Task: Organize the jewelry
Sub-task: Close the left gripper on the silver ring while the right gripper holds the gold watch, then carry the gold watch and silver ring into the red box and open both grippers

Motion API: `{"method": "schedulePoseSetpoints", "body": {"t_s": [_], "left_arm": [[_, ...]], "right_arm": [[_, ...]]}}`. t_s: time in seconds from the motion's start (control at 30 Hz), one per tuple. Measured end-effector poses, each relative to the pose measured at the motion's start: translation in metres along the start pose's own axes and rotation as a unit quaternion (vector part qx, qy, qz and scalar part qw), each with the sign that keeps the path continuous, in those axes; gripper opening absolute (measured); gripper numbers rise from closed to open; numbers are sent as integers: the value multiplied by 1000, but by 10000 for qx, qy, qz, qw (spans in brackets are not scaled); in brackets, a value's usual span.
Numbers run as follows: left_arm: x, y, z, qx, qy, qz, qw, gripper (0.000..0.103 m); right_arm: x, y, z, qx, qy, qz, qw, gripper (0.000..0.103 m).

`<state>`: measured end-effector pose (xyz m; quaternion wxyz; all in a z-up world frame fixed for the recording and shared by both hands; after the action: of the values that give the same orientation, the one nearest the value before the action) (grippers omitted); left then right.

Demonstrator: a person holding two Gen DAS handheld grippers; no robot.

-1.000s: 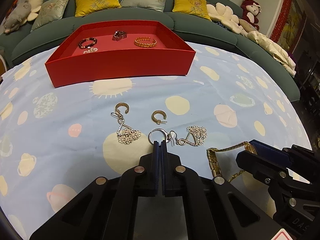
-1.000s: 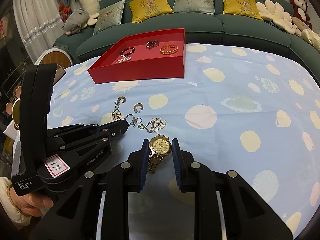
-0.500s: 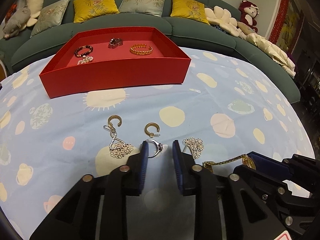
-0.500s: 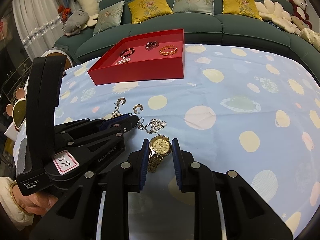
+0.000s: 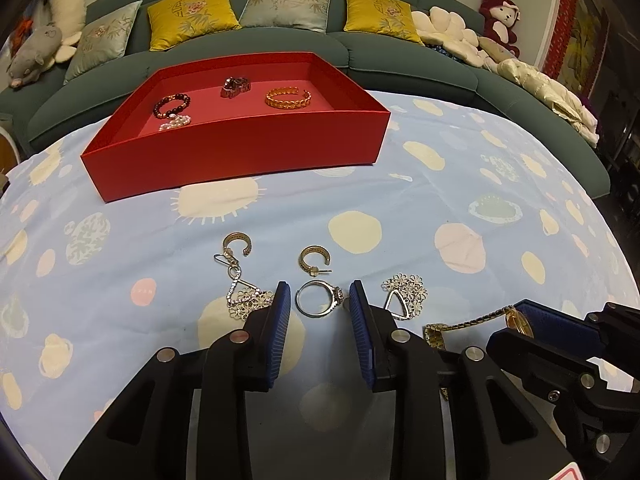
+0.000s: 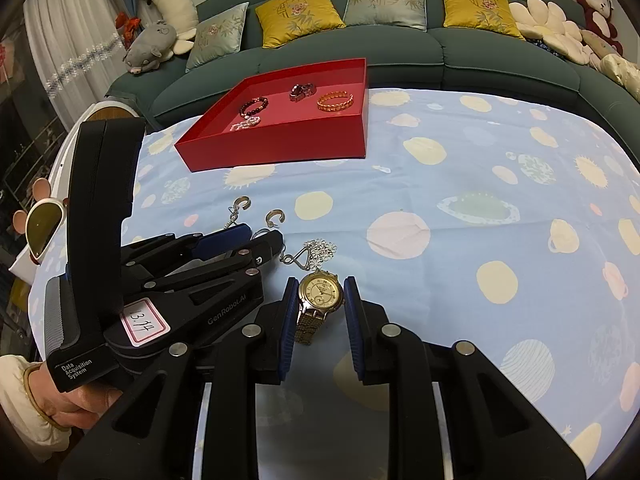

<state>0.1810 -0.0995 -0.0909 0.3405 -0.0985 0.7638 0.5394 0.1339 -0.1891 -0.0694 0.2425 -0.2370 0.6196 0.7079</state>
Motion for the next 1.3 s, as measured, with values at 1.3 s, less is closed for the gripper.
{"method": "schedulePoseSetpoints", "body": {"t_s": [1.3], "left_arm": [[-141, 85, 92, -170, 595, -1009, 9930, 21]], "right_arm": [[-176, 14, 48, -431, -37, -1175, 9921, 22]]}}
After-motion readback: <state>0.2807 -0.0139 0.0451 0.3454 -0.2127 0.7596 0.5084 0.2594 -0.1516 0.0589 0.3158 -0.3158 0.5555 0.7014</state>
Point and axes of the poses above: each gripper's, at about its wrist camera, not at the fingertips, and y roughly against the way its jaws point, z to its left, x to its underside, the point moved 7 cm from there along -y, roughly the way its jaws point, and after that the axes turned 6 degrees about x, right-handed, at the moved point
